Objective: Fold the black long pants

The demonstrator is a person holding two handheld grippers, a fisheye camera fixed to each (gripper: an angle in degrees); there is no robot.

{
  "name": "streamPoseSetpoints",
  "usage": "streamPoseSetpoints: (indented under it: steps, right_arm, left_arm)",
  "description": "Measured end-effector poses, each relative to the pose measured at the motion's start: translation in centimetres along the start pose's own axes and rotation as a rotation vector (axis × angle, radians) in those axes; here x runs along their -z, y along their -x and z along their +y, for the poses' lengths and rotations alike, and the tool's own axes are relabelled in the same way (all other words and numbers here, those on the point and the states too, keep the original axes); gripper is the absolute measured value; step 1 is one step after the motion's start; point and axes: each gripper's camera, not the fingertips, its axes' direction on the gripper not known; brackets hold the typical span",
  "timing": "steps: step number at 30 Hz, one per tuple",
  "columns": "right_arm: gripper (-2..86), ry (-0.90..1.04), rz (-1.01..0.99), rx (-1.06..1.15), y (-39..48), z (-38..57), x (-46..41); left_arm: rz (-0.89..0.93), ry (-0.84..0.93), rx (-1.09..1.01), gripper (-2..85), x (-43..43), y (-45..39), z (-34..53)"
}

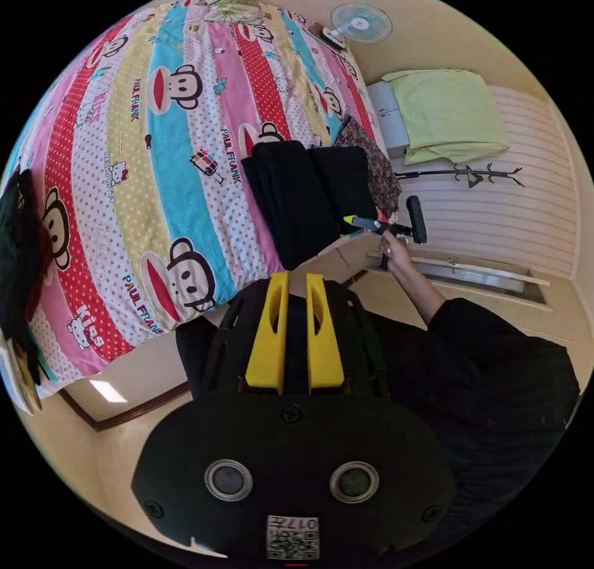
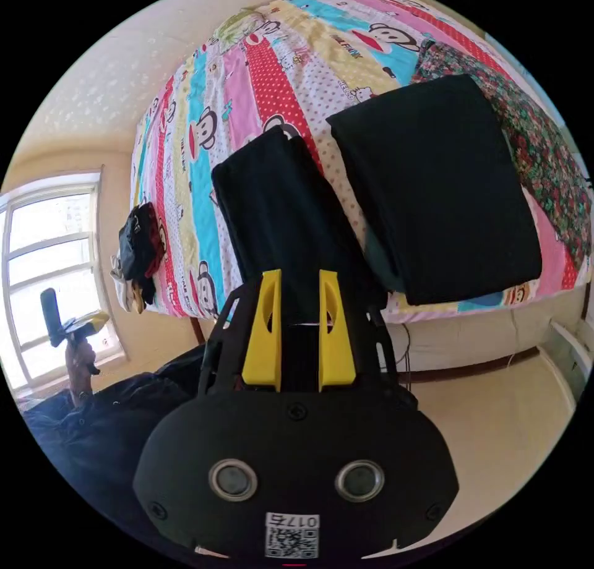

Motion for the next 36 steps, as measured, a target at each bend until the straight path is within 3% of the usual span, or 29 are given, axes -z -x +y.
streamPoseSetpoints:
  steps: [3,8,13,17,20,22,25,29,32,36]
  right_arm:
    - [11.7,0.008,0.023,0.070,-1.6,-5.3,-0.9]
    - [9.5,0.247,-0.246,0.123,-1.6,-12.5,-5.5]
    - [5.7,0.294,-0.518,0.598,12.2,-11.9,-4.1]
    - [7.0,0.412,-0.576,0.853,24.2,-8.7,-7.0]
    - [9.6,0.529,-0.413,0.930,28.2,-7.6,-8.9]
    - [9.6,0.466,-0.407,0.959,28.1,-7.7,-7.0]
    - [9.1,0.320,-0.403,0.780,23.7,-11.0,-3.4]
    - [10.4,0.084,-0.170,0.334,14.5,-16.6,-0.7]
    - [11.6,0.062,-0.048,0.187,13.7,-19.8,-1.2]
    - [13.2,0.148,0.123,0.165,17.2,-22.8,-5.6]
  left_arm:
    - [0.051,-0.024,0.081,6.2,-1.1,-0.4,0.4]
    - [0.016,-0.034,0.238,6.4,-2.4,0.4,3.2]
    - [0.037,-0.121,0.363,6.5,-2.2,1.8,5.2]
    - [0.068,-0.136,0.409,6.5,-2.9,2.4,4.6]
    - [0.083,-0.145,0.404,6.5,-2.9,2.2,3.8]
    - [0.067,-0.150,0.390,6.5,-2.7,2.0,3.5]
    - [0.026,-0.145,0.401,6.5,-3.0,2.3,3.7]
    - [0.112,-0.148,0.468,6.5,-4.6,4.3,4.6]
    - [0.174,-0.152,0.500,6.5,-5.4,5.4,4.7]
    - [0.158,-0.142,0.500,6.5,-5.8,5.6,4.2]
